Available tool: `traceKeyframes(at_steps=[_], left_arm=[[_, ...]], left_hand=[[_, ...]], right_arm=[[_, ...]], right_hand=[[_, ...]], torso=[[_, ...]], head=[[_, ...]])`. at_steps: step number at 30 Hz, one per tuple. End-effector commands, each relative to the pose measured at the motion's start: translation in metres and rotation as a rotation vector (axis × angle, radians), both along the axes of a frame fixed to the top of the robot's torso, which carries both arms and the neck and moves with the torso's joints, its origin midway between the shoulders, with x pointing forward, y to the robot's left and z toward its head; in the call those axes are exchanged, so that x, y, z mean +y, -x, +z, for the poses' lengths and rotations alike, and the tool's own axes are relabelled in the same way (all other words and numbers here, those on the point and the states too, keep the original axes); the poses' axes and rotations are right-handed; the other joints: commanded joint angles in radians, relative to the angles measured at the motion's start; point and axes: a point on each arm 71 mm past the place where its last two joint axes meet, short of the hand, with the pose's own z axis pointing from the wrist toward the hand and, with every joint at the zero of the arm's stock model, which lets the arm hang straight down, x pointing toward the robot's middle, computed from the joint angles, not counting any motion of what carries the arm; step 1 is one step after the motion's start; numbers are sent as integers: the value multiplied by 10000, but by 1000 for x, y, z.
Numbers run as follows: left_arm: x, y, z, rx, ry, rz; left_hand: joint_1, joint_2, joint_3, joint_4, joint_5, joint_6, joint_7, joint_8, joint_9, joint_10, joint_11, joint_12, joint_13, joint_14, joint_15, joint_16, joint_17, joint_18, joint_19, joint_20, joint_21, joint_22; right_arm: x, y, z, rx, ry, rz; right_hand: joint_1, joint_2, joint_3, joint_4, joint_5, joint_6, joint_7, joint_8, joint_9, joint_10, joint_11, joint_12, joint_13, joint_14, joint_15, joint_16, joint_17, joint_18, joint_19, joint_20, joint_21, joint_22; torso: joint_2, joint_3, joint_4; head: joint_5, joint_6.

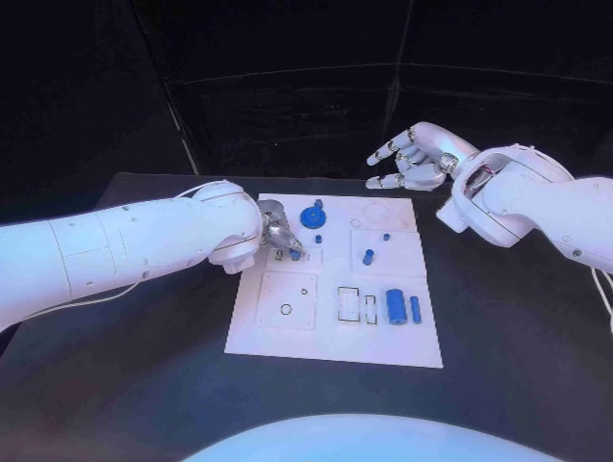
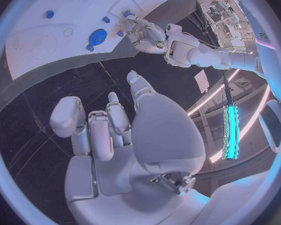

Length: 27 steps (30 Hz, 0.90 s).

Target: Assemble the parts on the task board

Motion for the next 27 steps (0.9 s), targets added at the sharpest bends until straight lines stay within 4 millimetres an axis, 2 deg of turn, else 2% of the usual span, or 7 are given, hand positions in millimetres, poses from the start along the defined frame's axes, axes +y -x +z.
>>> traceKeyframes(at_steps=[1,10,19,27], left_arm=[[0,-1,0,-173,-303,-74],[-1,1,-1,16,-531,-245],[1,1,-2,88,-620,-224],[3,2,-2,124,-650,-203]], left_hand=[[119,-8,1476,-1446,35,18,-18,49,16,68,1,25,9,1057,-57,63,2634,-101,114,-34,56,30],[123,-11,1479,-1450,40,20,-19,51,19,73,0,31,16,1057,-58,63,2634,-103,117,-36,60,36],[137,-33,1483,-1468,52,32,-25,64,29,72,-5,11,-6,1057,-62,63,2634,-107,124,-39,72,55],[157,-72,1495,-1491,110,62,-37,92,53,73,-16,-46,-72,1057,-69,63,2634,-108,128,-46,76,64]], right_arm=[[1,0,1,-34,-5,76],[2,0,1,-23,-1,93],[2,0,1,-16,3,94],[2,0,1,-11,7,100]], right_hand=[[-10,49,-57,-14,65,47,-20,30,11,-37,-23,-21,-9,643,-25,-52,968,121,-47,-20,-34,-9],[-10,49,-57,-14,65,47,-20,30,11,-37,-23,-21,-9,643,-25,-52,968,121,-47,-20,-34,-9],[-10,49,-57,-14,65,47,-20,30,11,-37,-23,-21,-9,643,-25,-52,968,121,-47,-20,-34,-9],[-10,49,-57,-14,65,47,-20,30,11,-37,-23,-21,-9,643,-25,-52,968,121,-47,-20,-34,-9]], torso=[[4,3,6],[-8,3,9],[-11,1,13],[-13,7,11]], head=[[0,-11],[-13,-65],[-5,-71],[44,-90]])
